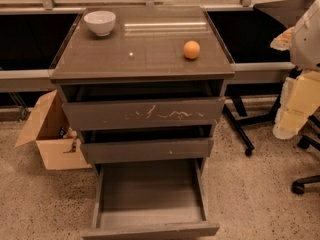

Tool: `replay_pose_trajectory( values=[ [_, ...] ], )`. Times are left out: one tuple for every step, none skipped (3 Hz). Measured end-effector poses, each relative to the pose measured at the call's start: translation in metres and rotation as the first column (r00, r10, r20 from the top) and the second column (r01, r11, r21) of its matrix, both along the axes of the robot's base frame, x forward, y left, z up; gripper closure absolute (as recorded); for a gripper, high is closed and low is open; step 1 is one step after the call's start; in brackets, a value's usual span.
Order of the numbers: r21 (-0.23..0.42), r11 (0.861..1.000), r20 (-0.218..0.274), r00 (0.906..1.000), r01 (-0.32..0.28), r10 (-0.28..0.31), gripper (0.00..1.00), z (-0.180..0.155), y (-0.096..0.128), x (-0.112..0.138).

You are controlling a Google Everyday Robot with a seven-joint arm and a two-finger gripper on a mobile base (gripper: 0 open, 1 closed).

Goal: Place orange into bottom drawer

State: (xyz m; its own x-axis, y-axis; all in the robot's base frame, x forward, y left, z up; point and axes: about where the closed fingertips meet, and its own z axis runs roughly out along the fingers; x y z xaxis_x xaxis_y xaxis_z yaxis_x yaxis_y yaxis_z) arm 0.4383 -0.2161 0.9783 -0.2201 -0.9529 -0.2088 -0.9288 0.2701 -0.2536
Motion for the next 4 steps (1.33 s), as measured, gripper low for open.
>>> replay_pose_trajectory(
  values=[
    [0.0, 1.0, 0.0, 1.0, 0.0, 0.0, 0.0, 0.0, 0.0, 0.0],
    [0.053, 0.999, 0.034, 0.9994, -0.012, 0.011, 0.0, 0.001, 0.003, 0.011],
    [0.139, 0.989, 0.097, 0.9947, -0.047, 0.033, 0.0, 0.003, 0.004, 0.04],
    [0.283, 0.95, 0.178, 0.9805, -0.133, 0.084, 0.0, -0.002, 0.009, 0.092]
  ],
)
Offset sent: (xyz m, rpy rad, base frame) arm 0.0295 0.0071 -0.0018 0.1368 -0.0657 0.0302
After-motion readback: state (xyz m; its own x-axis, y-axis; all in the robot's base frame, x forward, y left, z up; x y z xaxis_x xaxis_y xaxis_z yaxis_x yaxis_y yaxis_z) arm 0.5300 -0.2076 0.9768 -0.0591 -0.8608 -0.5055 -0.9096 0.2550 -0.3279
